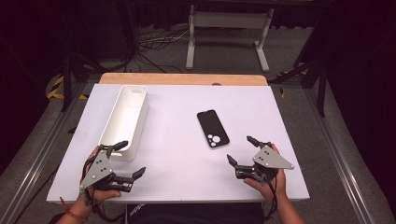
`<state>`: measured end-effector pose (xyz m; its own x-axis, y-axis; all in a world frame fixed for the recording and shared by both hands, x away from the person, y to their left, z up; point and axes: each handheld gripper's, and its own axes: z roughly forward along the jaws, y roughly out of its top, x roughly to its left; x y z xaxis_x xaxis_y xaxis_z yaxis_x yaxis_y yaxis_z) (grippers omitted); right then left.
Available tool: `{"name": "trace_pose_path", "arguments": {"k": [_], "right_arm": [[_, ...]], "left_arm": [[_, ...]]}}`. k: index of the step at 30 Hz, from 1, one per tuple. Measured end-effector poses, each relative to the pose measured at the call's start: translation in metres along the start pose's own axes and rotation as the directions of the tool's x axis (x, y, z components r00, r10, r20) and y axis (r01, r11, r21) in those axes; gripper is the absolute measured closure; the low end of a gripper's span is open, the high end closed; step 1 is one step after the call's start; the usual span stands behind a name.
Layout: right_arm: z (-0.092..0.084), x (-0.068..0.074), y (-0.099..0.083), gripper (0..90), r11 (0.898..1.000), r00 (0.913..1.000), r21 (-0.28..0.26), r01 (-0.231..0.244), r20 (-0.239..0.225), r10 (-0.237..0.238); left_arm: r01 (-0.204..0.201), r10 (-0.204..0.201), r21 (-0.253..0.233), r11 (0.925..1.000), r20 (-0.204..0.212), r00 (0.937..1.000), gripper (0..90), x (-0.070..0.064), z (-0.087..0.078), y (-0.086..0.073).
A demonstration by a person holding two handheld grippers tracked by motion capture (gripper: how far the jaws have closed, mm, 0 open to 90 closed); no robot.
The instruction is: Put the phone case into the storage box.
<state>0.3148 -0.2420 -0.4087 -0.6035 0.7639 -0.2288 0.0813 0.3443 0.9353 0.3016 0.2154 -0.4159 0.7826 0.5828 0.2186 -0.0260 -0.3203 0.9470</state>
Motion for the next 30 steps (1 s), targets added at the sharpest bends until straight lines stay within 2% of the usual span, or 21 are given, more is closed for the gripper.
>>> {"name": "trace_pose_path", "arguments": {"k": [7,11,13,18,21,24,25,27,29,30], "right_arm": [[0.001,-0.003,-0.001,20.0,0.999,0.9993,0.000,-0.037,-0.009,0.037],[0.004,-0.003,0.000,21.9,0.999,0.9995,0.013,-0.031,-0.010,0.031],[0.007,-0.003,0.002,23.2,1.000,0.9995,0.013,-0.026,-0.016,0.026],[0.010,-0.002,0.003,26.3,0.999,0.9997,0.025,-0.020,-0.010,0.021],[0.013,-0.004,0.005,33.2,0.999,0.9997,0.030,-0.026,0.003,0.026],[0.017,-0.007,0.008,47.6,0.999,0.9995,0.037,-0.032,0.001,0.032],[0.018,-0.008,0.009,54.8,0.999,0.9996,0.043,-0.030,-0.003,0.030],[0.022,-0.010,0.010,75.0,0.998,0.9995,0.061,-0.013,-0.027,0.014],[0.026,-0.012,0.011,86.9,0.997,0.9988,0.077,0.000,-0.049,0.004],[0.026,-0.012,0.011,86.9,0.997,0.9988,0.077,0.000,-0.049,0.004]], "left_arm": [[-0.009,0.009,-0.006,0.9999,0.004,0.9999,5.0,0.000,-0.002,0.000],[-0.010,0.010,-0.003,0.9999,0.011,0.9999,5.0,0.000,-0.004,-0.002],[-0.023,0.023,0.015,0.9996,0.006,0.9997,4.7,-0.002,-0.004,-0.004],[-0.012,0.012,0.015,0.9998,0.000,0.9999,4.4,-0.003,-0.006,-0.004],[-0.018,0.018,0.019,0.9996,-0.006,0.9998,4.4,-0.003,-0.007,-0.005],[-0.023,0.023,0.031,0.9992,-0.012,0.9997,4.6,-0.003,-0.008,-0.006],[-0.016,0.016,0.031,0.9994,-0.015,0.9998,4.6,-0.004,-0.008,-0.006],[-0.017,0.018,0.036,0.9992,-0.016,0.9997,4.9,-0.004,-0.009,-0.007],[-0.019,0.019,0.035,0.9992,-0.016,0.9997,5.2,-0.004,-0.010,-0.007],[-0.016,0.016,0.034,0.9993,-0.014,0.9998,5.2,-0.005,-0.010,-0.007]]}}
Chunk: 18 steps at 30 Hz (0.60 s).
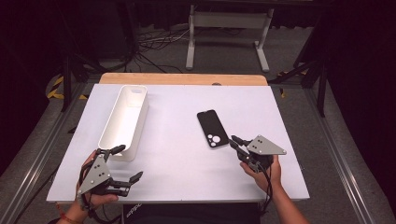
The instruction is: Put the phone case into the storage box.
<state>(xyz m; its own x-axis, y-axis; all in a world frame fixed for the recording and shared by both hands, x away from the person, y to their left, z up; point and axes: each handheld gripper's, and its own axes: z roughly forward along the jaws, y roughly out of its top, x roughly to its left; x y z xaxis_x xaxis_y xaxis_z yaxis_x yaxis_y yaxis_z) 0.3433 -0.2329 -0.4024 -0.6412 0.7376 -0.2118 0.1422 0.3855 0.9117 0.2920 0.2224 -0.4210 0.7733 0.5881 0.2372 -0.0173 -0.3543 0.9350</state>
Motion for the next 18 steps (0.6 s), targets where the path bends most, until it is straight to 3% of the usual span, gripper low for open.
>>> {"name": "trace_pose_path", "arguments": {"k": [7,11,13,18], "right_arm": [[0.017,-0.003,0.006,90.0,0.998,0.9995,0.059,-0.030,0.010,0.030],[0.030,-0.007,0.012,90.0,0.994,0.9971,0.084,-0.076,0.004,0.076],[0.038,-0.008,0.016,90.0,0.994,0.9985,0.100,-0.052,0.020,0.050],[0.053,-0.017,0.022,90.0,0.991,0.9981,0.125,-0.054,0.035,0.050]], "left_arm": [[-0.011,0.011,0.011,0.9999,0.004,0.9999,6.0,0.001,0.001,-0.001],[-0.005,0.005,0.008,1.0000,0.002,1.0000,5.9,0.001,0.001,-0.001],[-0.004,0.004,0.012,0.9999,0.006,1.0000,6.0,0.001,0.000,-0.002],[-0.010,0.010,0.006,0.9999,0.006,0.9999,5.9,0.001,0.000,-0.002]]}}
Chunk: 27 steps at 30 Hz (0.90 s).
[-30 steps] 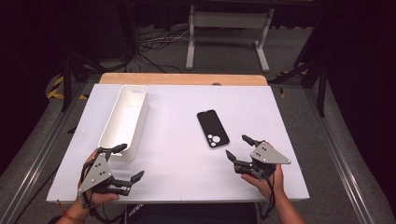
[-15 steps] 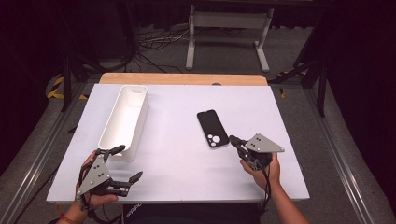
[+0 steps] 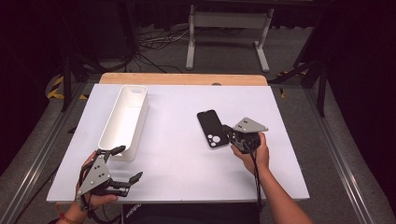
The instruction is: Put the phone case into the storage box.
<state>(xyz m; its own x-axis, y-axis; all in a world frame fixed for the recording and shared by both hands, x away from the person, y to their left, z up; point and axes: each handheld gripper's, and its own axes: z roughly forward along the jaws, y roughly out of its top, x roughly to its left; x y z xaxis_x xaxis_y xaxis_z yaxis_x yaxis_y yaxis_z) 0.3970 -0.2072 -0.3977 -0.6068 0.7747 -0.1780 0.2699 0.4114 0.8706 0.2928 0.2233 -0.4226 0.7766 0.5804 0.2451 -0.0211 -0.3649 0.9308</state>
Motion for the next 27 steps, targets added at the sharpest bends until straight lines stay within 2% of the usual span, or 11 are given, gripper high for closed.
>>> {"name": "trace_pose_path", "arguments": {"k": [3,6,10,16,18,20,22,25,26,27], "right_arm": [[0.020,-0.012,0.006,90.0,1.000,1.0000,0.027,-0.003,0.003,0.003],[0.027,-0.016,0.008,90.0,0.999,0.9999,0.034,-0.017,-0.002,0.017],[0.055,-0.026,0.017,90.0,0.996,0.9994,0.080,-0.035,-0.002,0.036],[0.084,-0.032,0.023,90.0,0.989,0.9992,0.146,-0.038,0.021,0.035],[0.088,-0.033,0.023,90.0,0.987,0.9991,0.156,-0.039,0.020,0.036],[0.098,-0.036,0.024,90.0,0.982,0.9982,0.180,-0.057,0.028,0.053],[0.106,-0.039,0.025,90.0,0.979,0.9980,0.199,-0.052,0.044,0.045],[0.116,-0.043,0.023,90.0,0.972,0.9967,0.225,-0.070,0.055,0.059],[0.121,-0.046,0.023,90.0,0.967,0.9941,0.232,-0.103,0.057,0.092],[0.124,-0.049,0.024,90.0,0.965,0.9924,0.234,-0.117,0.064,0.104]], "left_arm": [[0.003,-0.003,0.004,1.0000,0.006,1.0000,6.0,0.000,0.001,-0.001],[0.001,-0.001,0.003,1.0000,0.007,1.0000,6.0,0.000,0.001,0.000],[0.001,-0.001,0.007,1.0000,0.009,1.0000,6.1,0.000,0.002,-0.001],[0.002,-0.002,0.009,1.0000,0.014,0.9999,6.1,0.001,0.001,-0.001],[0.002,-0.002,0.005,1.0000,0.013,0.9999,6.1,0.001,0.001,-0.002],[0.005,-0.005,0.007,1.0000,0.014,0.9999,6.1,0.001,0.001,-0.002],[0.011,-0.011,0.005,0.9999,0.018,0.9998,6.1,0.001,0.001,-0.002],[0.005,-0.005,0.006,1.0000,0.020,0.9998,6.2,0.002,0.001,-0.002],[0.010,-0.010,0.006,0.9999,0.023,0.9997,6.2,0.002,0.001,-0.003],[0.005,-0.005,0.005,1.0000,0.023,0.9997,6.2,0.002,0.001,-0.003]]}}
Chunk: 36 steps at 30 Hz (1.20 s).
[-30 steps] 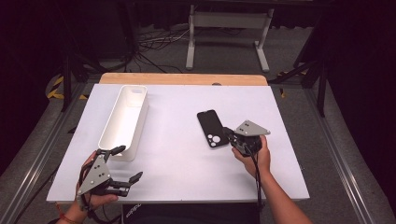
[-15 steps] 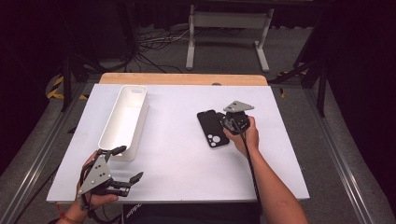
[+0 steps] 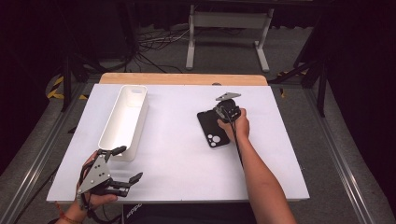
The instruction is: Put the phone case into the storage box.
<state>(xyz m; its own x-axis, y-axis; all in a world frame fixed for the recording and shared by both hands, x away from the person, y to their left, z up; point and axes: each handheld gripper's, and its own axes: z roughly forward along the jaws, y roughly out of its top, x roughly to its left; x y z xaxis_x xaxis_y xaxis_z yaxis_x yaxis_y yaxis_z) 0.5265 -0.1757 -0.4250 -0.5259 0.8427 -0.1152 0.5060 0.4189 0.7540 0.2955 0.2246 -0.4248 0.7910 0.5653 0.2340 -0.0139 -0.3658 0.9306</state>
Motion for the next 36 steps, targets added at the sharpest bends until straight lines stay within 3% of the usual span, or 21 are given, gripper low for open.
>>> {"name": "trace_pose_path", "arguments": {"k": [12,20,29,36], "right_arm": [[0.028,-0.011,0.008,90.0,0.995,0.9976,0.076,-0.058,0.041,0.055],[0.038,-0.013,0.006,90.0,0.991,0.9964,0.110,-0.081,0.034,0.078],[0.045,0.000,0.011,90.0,0.992,0.9997,0.128,-0.023,-0.008,0.024],[0.049,0.024,0.018,90.0,0.990,0.9966,0.133,0.046,-0.074,-0.037]], "left_arm": [[0.011,-0.011,-0.003,0.9999,0.008,0.9999,6.3,0.002,-0.002,-0.002],[0.009,-0.009,0.001,1.0000,0.015,0.9999,6.3,0.003,-0.003,-0.003],[0.011,-0.011,0.004,0.9999,0.014,0.9998,6.2,0.003,-0.001,-0.003],[0.011,-0.011,0.015,0.9998,0.020,0.9997,6.2,0.003,-0.002,-0.004]]}}
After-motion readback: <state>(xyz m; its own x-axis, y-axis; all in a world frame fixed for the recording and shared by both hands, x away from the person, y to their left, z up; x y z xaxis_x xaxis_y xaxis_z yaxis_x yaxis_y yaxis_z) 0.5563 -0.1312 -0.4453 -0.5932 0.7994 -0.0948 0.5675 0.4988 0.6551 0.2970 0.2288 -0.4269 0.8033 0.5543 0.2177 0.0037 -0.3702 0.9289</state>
